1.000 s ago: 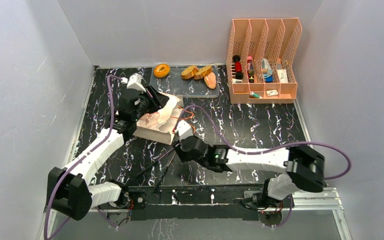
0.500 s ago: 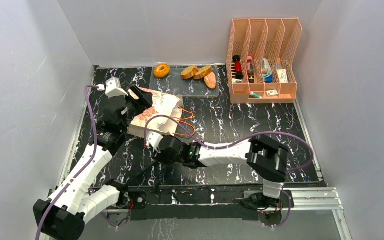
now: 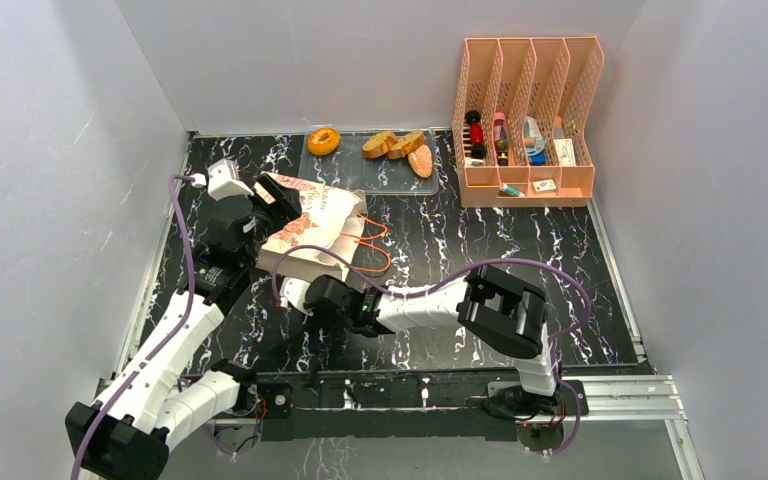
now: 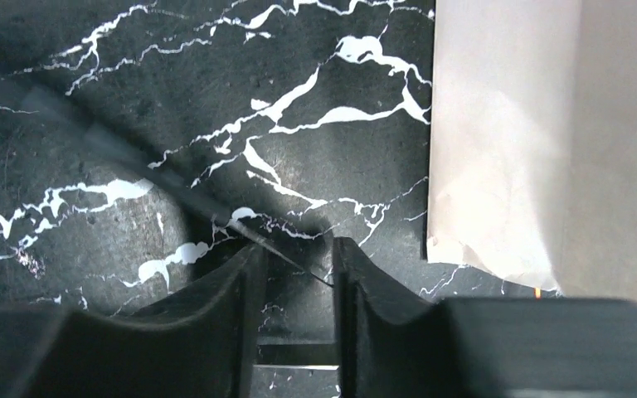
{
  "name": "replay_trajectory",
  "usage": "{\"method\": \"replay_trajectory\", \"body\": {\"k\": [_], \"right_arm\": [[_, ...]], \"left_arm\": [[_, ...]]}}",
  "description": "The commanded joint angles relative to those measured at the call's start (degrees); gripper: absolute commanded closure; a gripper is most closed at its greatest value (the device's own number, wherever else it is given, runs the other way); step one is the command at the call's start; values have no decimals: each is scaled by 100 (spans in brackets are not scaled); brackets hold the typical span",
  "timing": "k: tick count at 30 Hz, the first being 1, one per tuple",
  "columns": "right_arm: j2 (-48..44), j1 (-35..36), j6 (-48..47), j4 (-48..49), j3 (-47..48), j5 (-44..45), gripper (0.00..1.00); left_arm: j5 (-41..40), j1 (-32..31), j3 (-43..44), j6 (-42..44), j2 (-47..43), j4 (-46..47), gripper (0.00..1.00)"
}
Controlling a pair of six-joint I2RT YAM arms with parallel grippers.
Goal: Take the fake bread out of the paper bag
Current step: Pick up the clamp at the center of the board.
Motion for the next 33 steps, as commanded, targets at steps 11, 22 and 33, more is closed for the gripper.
{"method": "replay_trajectory", "body": {"k": [11, 22, 33], "right_arm": [[-259, -133, 180, -159, -259, -542, 100], [-1218, -133, 1669, -747, -1066, 161, 100], [-2403, -150, 3119, -1650, -1665, 1228, 100]], "left_arm": [[-232, 5, -26, 162, -212, -89, 22], [-312, 5, 0, 240, -271, -238, 21], [77, 1, 42, 354, -136, -295, 15]]}}
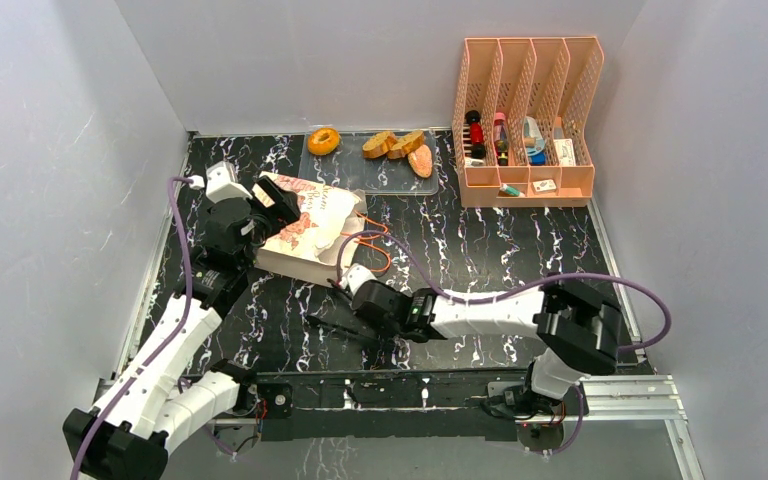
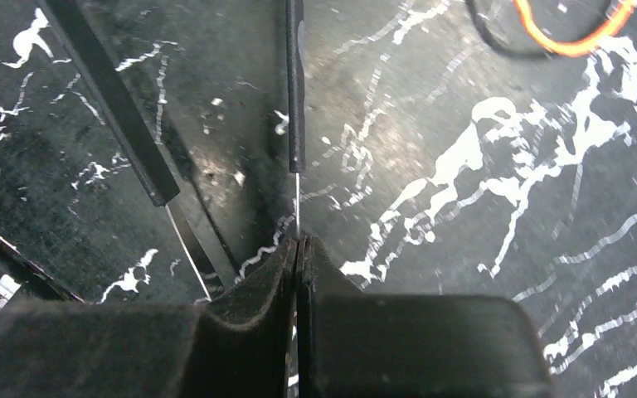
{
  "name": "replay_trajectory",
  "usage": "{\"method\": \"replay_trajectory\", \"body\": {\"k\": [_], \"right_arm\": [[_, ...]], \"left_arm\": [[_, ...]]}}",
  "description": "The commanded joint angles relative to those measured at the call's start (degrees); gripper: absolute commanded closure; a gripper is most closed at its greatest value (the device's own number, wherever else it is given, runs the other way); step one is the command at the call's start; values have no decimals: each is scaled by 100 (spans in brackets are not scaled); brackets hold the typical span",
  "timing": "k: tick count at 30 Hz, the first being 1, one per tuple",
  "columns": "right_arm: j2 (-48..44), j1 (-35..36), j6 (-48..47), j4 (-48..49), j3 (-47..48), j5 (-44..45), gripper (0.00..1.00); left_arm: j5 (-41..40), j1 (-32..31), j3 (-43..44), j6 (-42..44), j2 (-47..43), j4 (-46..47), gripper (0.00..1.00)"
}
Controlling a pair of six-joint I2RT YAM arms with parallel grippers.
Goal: Take the fake bread out of the paper bag
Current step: Pick up the clamp at the center of the board.
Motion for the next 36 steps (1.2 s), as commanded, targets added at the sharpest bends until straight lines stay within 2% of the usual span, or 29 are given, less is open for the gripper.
{"method": "replay_trajectory", "body": {"k": [1, 14, 17, 19, 27, 36], "right_arm": [[-498, -11, 727, -415, -16, 646, 100], [-1382, -20, 1820, -1441, -202, 938, 100], [-1569, -28, 1954, -1553, -230, 1090, 100], [-1644, -48, 2009, -1616, -239, 1165, 100], [-1526, -519, 1947, -1394, -363, 1453, 100], [-1529, -1155, 1612, -744, -439, 1380, 100]], "left_arm": [[368, 5, 72, 217, 65, -82, 10], [1562, 5, 543, 951, 668, -809, 8], [1649, 5, 674, 1128, 826, -1081, 2], [1702, 5, 715, 1230, 904, -1236, 2], [1746, 3, 524, 1354, 942, -1419, 2], [1656, 5, 431, 1458, 859, -1556, 2]]}}
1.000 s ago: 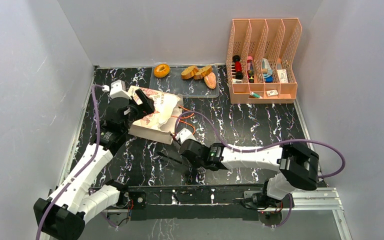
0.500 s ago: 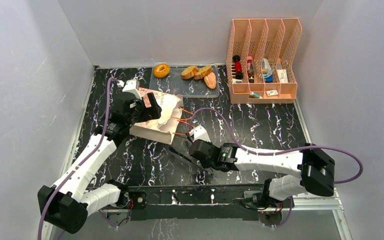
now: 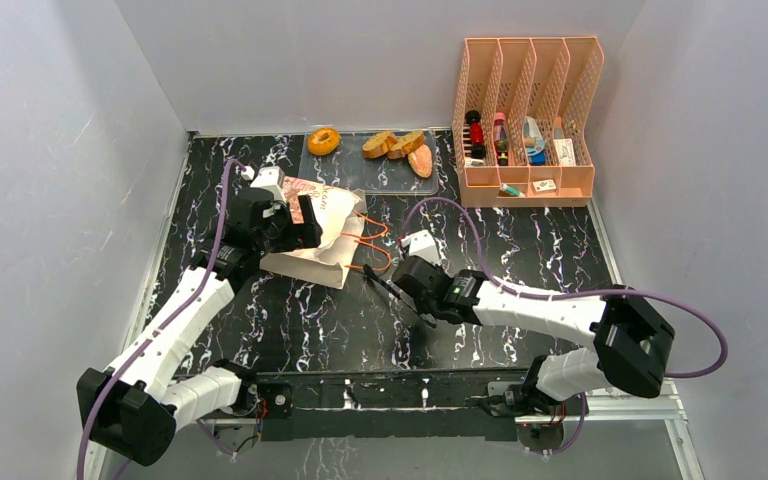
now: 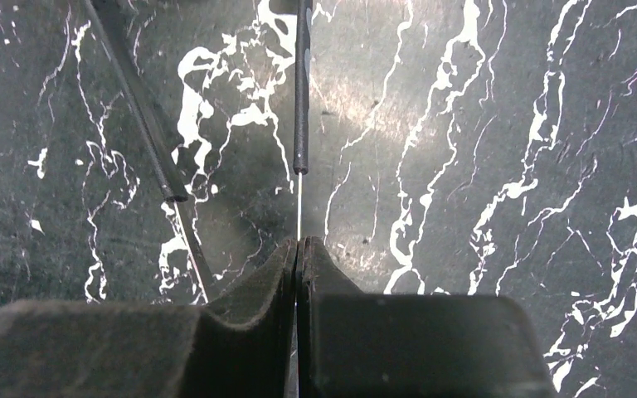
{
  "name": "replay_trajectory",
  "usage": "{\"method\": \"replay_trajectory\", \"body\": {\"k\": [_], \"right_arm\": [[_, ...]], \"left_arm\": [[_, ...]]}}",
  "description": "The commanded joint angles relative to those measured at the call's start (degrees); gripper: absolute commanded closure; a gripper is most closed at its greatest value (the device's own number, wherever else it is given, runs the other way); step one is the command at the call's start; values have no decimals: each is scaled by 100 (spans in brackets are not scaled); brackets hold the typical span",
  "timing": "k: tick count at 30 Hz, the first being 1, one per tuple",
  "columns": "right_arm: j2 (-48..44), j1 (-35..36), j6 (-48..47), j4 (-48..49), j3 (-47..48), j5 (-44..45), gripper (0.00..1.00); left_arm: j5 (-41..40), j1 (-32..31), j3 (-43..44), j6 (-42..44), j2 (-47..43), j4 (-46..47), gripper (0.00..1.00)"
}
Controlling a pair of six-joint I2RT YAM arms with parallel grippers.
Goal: Take the fake bread out of the paper bag
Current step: Pick up the clamp at the center of the board.
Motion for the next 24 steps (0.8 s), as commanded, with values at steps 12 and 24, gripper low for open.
{"method": "replay_trajectory", "body": {"k": [12, 24], "right_arm": [[875, -770, -899, 1570, 772, -350, 100], [533, -800, -986, 1756, 891, -607, 100]], "left_arm": [[53, -5, -256, 175, -103, -106, 2], [340, -12, -377, 163, -14, 46, 2]]}}
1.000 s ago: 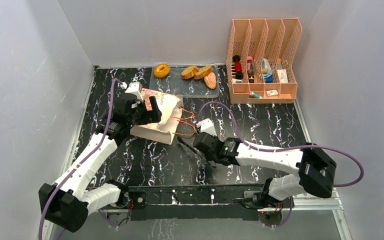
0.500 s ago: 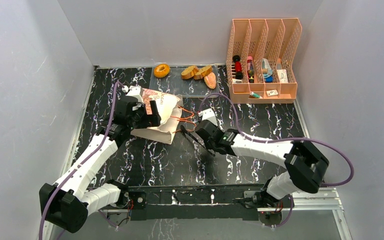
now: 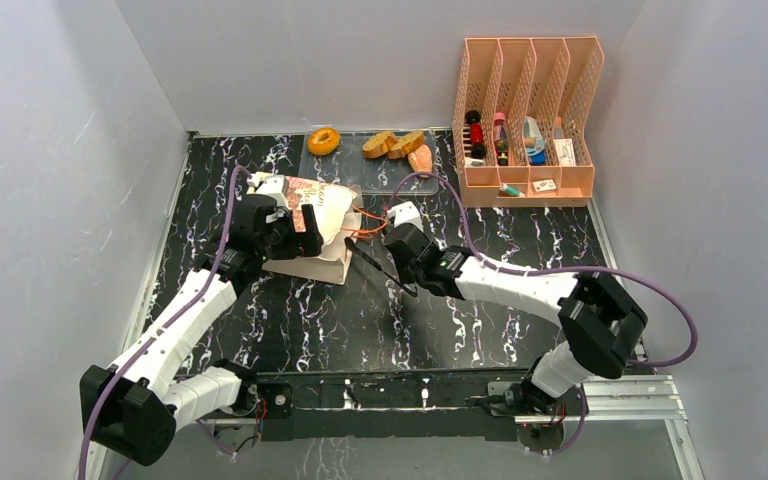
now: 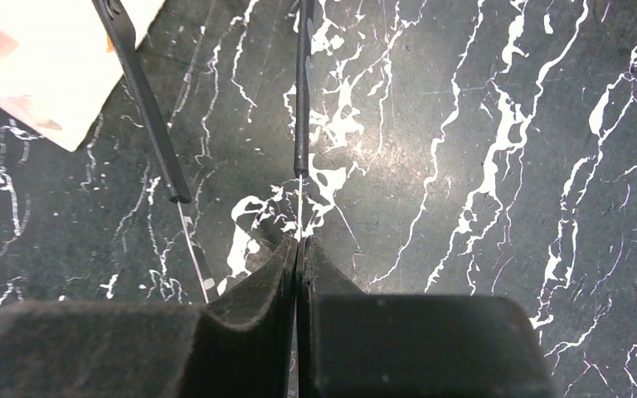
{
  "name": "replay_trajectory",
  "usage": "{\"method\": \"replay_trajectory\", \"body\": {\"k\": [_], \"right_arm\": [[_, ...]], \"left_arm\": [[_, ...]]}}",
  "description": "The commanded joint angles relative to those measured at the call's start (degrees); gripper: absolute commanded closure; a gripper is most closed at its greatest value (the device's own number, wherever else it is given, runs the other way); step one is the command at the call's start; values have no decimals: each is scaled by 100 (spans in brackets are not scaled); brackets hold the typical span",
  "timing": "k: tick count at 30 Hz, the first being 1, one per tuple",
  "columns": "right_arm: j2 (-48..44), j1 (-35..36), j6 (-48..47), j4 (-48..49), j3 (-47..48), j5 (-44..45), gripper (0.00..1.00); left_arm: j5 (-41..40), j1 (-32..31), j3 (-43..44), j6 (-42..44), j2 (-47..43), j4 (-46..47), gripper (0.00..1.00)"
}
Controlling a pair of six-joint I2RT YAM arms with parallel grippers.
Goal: Take the fake bread out of the paper bag
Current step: Take out the fake bread from the paper bag.
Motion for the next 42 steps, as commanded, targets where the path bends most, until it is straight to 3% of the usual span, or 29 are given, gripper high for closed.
{"method": "replay_trajectory", "body": {"k": [1, 12, 20, 27, 35, 42], "right_arm": [[-464, -5, -71, 517, 115, -84, 100], [-973, -5, -7, 481, 18, -319, 100], [-271, -64, -327, 981, 192, -275, 100], [36, -233, -569, 1917, 55, -395, 100], [409, -413, -735, 2551, -95, -602, 100], [829, -515, -871, 3132, -229, -809, 100]], "left_arm": [[226, -12, -122, -18, 30, 124, 2], [-29, -171, -81, -28, 275, 253, 2], [-727, -689, -15, 30, 826, 449, 2], [-2346, -1478, 397, 146, 1421, 348, 2], [-3841, -1841, 532, 333, 1697, 509, 2], [-4971, -2286, 514, 1092, 2258, 1064, 2]]}}
